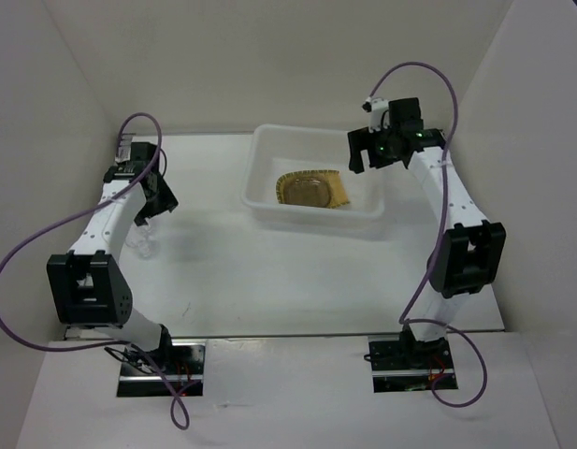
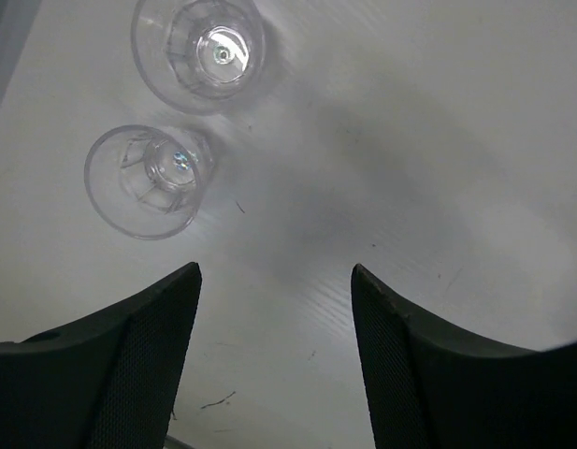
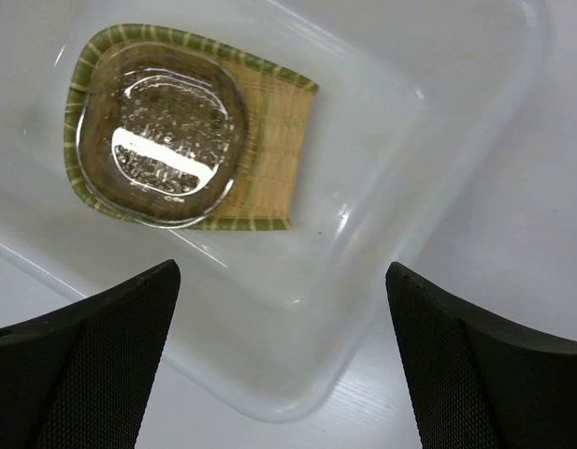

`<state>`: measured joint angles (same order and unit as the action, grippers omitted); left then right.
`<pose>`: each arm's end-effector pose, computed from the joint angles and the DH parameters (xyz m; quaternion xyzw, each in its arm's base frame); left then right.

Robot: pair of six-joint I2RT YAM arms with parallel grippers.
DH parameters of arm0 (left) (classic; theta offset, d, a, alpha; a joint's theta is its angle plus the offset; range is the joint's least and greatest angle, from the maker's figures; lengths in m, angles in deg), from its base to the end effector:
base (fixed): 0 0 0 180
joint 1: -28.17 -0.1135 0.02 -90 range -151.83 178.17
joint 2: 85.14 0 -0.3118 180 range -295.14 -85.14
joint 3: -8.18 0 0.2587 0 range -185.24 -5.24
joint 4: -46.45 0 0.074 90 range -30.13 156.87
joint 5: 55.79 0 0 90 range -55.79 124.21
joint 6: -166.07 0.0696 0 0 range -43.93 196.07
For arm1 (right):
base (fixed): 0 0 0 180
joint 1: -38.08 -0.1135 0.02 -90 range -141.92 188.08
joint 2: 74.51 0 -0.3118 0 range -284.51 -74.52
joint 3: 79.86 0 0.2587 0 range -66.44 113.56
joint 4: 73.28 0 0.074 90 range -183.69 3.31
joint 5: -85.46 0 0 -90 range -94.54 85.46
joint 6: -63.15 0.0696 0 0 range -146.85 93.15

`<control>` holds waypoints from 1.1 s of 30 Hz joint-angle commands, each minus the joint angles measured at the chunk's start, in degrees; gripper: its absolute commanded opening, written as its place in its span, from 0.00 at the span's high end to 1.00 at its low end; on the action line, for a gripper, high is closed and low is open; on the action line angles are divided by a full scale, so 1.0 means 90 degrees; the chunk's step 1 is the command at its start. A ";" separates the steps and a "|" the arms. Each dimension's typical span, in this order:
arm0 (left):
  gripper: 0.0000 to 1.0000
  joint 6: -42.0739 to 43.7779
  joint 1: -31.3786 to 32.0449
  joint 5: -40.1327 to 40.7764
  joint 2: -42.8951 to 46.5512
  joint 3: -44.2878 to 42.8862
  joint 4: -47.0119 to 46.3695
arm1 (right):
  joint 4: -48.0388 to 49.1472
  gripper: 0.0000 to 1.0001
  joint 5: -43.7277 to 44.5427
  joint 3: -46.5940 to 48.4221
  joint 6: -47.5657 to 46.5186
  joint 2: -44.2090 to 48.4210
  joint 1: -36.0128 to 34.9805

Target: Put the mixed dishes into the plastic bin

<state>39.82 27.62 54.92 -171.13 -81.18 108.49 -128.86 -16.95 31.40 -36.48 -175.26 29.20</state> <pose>0.3285 0.0278 0.3209 -0.3450 0.8834 0.0833 0.3059 0.4253 0.0816 0.3665 -0.1885 0.9001 0.0974 0.3805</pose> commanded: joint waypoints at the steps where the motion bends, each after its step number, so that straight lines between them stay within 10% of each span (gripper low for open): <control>1: 0.28 -0.0191 -0.0455 -0.0680 -0.0434 0.0059 -0.0236 | 0.0397 0.05 -0.0115 -0.0235 -0.0443 0.0852 0.0604; 9: 0.41 -0.0337 -0.1821 -0.0923 -0.0524 0.0313 -0.0665 | 0.0467 0.05 -0.0184 -0.1026 -0.1176 0.1672 0.0684; 33: 0.49 0.0219 -0.2575 -0.1041 -0.0640 0.1123 -0.1018 | 0.0536 0.03 -0.0204 -0.1711 -0.0913 0.1966 0.0684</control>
<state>41.39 4.84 45.89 -177.17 -72.89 100.42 -125.67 -19.68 16.38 -44.35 -160.16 35.58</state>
